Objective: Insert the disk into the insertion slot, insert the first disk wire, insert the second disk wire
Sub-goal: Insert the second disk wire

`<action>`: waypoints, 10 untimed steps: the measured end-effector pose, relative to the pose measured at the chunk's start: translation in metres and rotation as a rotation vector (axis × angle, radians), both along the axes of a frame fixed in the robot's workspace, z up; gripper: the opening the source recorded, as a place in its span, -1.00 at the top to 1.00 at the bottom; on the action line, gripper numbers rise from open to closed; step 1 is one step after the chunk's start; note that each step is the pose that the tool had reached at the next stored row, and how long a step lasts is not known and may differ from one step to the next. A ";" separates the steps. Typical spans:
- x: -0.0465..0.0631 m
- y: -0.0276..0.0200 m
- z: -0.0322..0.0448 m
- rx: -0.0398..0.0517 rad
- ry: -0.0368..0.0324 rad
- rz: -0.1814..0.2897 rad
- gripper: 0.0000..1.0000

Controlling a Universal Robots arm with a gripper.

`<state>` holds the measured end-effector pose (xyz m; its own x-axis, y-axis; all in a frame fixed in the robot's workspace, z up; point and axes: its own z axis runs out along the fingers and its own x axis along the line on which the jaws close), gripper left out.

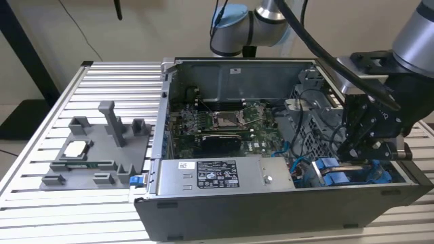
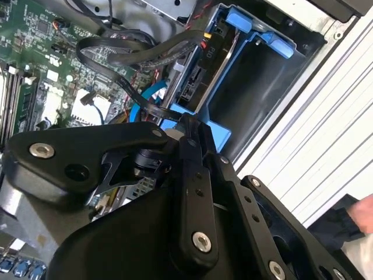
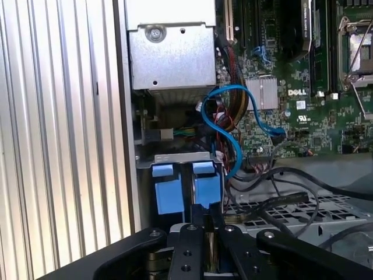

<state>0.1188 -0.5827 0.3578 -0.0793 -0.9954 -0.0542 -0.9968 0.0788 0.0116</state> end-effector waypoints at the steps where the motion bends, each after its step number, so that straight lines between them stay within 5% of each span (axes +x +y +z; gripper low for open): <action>1: 0.001 0.0003 -0.0004 -0.0001 0.0000 0.000 0.68; 10: 0.006 0.0030 -0.0065 0.0095 -0.0038 0.015 0.68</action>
<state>0.1247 -0.5797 0.3513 -0.0643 -0.9959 -0.0639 -0.9979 0.0639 0.0085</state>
